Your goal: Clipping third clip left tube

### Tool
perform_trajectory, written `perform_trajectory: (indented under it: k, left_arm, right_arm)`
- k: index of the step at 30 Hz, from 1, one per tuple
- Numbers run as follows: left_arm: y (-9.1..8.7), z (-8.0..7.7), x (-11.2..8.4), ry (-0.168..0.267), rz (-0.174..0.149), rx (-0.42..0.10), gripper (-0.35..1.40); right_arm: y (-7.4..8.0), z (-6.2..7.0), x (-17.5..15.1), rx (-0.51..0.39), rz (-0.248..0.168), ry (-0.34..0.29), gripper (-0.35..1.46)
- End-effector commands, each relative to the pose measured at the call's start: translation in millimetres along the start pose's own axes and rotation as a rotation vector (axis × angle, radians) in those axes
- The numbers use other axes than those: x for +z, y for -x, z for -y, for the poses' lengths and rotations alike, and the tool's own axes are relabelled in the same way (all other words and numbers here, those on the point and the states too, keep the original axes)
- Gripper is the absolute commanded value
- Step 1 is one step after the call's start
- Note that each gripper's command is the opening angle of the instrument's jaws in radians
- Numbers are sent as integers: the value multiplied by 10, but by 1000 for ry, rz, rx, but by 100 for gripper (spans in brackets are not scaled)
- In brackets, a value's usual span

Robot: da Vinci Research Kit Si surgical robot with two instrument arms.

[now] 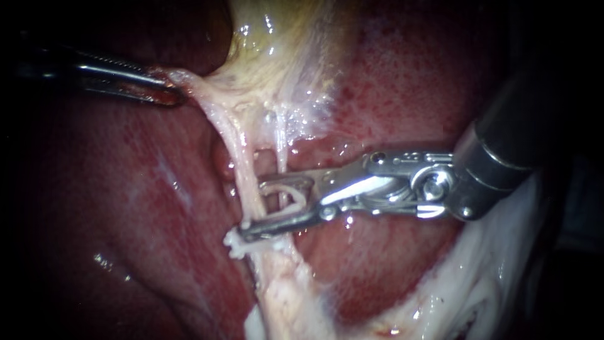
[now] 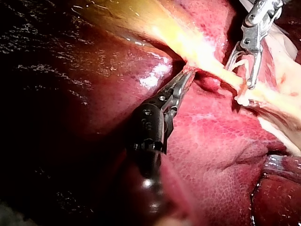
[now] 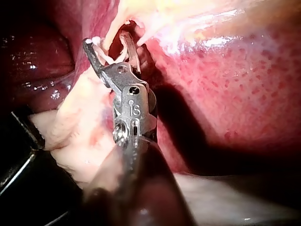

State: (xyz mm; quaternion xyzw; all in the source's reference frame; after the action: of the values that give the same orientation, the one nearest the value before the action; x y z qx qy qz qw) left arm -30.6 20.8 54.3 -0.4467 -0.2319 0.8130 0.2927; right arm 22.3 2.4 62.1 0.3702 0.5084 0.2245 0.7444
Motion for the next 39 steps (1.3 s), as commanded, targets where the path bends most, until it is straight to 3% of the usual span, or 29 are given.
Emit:
perform_trajectory:
  k: [1, 10, 19, 26, 30, 37, 39]
  left_arm:
    - [0, 0, 0, 0, 0, 0, -35]
    - [0, 0, 1, 0, 0, 0, -35]
    - [0, 1, 2, -1, 0, 0, -35]
    - [0, 1, 2, -1, 0, 0, -35]
    - [0, 1, 2, -1, 0, 0, -35]
    - [0, 2, 2, -1, 0, 0, -35]
    - [0, 2, 2, -1, 0, 0, -35]
  right_arm:
    - [-2, 0, 2, 1, -2, 0, 50]
    - [-17, 3, 18, 27, -57, -28, 50]
    - [-50, 27, 13, 54, -124, -71, 49]
    - [-63, 32, 7, 67, -132, -77, 39]
    - [-62, 31, 6, 67, -131, -77, 25]
    - [-60, 32, 2, 124, -128, -86, -35]
    - [-59, 32, 2, 141, -127, -88, -35]
